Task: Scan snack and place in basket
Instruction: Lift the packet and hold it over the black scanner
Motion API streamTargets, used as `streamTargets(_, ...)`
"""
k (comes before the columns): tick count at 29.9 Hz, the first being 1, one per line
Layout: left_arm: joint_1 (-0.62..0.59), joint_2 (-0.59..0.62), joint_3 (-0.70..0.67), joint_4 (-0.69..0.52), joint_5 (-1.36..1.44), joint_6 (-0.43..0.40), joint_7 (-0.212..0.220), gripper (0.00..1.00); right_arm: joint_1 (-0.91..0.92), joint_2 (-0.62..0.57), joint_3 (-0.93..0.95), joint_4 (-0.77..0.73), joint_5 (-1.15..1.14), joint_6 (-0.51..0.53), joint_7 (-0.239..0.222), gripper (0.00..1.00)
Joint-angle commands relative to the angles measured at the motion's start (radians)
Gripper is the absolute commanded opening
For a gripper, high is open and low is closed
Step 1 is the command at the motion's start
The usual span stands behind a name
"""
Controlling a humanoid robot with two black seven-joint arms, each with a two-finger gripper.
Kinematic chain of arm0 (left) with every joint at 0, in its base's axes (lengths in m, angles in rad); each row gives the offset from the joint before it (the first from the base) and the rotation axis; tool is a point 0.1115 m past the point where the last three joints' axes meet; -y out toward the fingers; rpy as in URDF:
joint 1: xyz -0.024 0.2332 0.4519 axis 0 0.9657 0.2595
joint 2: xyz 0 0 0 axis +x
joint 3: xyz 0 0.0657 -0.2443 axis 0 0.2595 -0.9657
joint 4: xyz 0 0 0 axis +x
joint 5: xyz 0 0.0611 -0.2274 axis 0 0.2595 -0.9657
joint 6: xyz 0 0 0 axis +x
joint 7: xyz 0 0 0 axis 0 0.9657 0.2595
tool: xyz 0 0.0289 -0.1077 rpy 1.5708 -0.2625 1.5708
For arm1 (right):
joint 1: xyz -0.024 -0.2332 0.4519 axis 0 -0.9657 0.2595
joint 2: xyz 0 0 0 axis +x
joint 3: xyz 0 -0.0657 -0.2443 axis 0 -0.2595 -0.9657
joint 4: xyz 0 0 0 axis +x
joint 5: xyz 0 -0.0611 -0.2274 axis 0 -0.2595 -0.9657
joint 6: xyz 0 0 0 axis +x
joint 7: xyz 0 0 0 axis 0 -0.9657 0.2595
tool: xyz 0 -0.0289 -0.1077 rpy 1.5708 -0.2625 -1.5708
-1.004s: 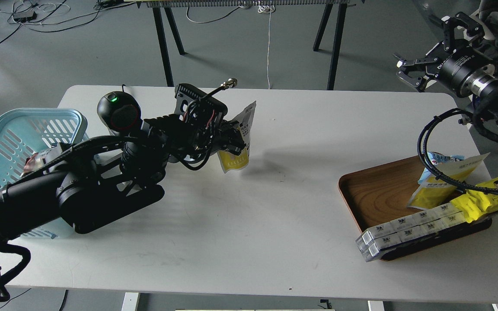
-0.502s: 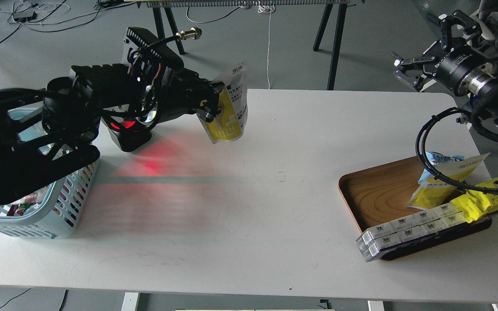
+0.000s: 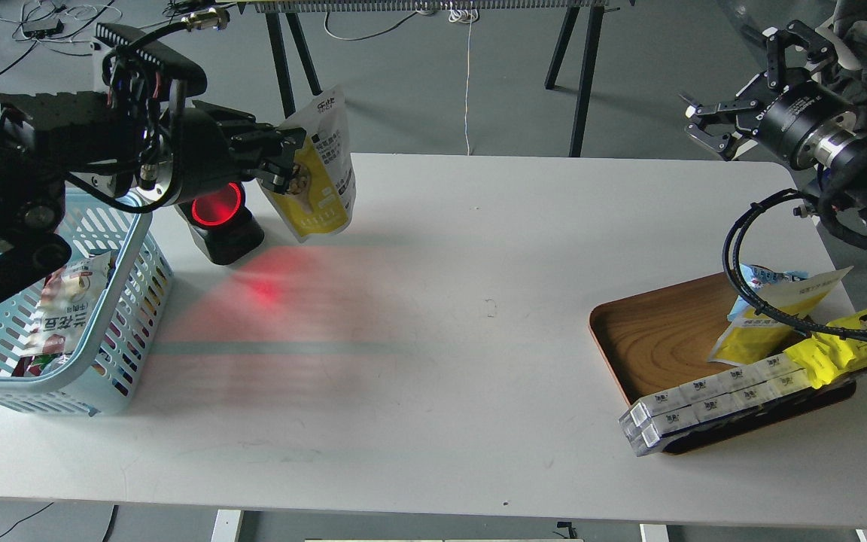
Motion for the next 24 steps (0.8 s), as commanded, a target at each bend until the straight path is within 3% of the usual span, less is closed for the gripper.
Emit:
streamTargets(1,0.031,0.023,-0.001,-0.015,-0.003,0.0,-0.003,0.0,0.001,0.002,0.0,0.0,0.0,0.0,0.0,0.96)
streamTargets(24,0.028,0.032,0.036,-0.055,0.005,0.0,0.045,0.0,0.005,0.008,-0.002,0.0,0.0,0.0,0.0,0.96)
